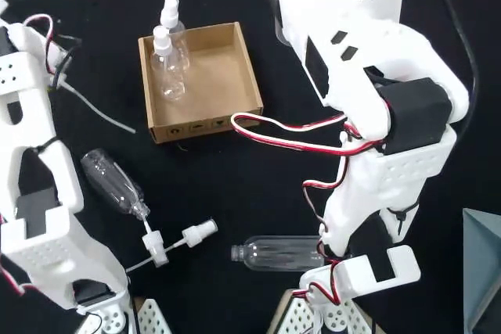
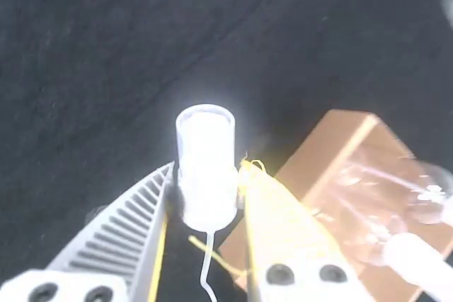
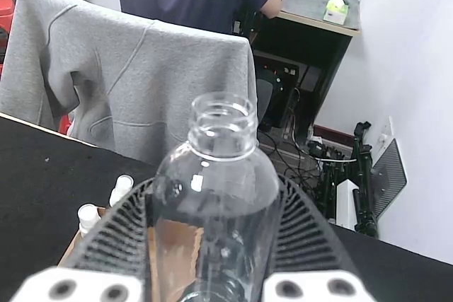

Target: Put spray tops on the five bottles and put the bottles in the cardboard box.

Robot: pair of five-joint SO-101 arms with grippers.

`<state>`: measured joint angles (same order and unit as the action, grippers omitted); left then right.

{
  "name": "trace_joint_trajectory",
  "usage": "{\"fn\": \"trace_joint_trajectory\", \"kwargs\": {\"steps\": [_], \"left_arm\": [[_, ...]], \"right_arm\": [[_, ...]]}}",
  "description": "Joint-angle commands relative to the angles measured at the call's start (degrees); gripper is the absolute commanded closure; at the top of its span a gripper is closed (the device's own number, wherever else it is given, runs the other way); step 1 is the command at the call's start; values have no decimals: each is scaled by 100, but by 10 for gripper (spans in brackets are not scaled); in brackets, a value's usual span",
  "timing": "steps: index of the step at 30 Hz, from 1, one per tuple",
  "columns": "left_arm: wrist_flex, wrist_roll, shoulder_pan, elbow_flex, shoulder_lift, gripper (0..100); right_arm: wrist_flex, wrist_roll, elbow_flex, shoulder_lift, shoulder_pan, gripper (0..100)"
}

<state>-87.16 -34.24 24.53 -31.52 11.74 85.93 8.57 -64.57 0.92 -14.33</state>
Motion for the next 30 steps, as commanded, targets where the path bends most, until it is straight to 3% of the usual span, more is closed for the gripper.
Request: {"fn": "trace_joint_trajectory", "kwargs": {"steps": [1, 9, 19, 30], "left_arm": [[308, 88, -145, -338, -897, 943], [949, 88, -567, -330, -1767, 943], [1670, 97, -1007, -400, -1890, 943], [1697, 79, -1156, -1552, -1890, 943]], "right_arm": [[-88, -26, -259, -233, 193, 949], [-88, -26, -251, -224, 193, 949], [-79, -26, -251, -224, 202, 949], [-79, -18, -251, -224, 202, 949]]}}
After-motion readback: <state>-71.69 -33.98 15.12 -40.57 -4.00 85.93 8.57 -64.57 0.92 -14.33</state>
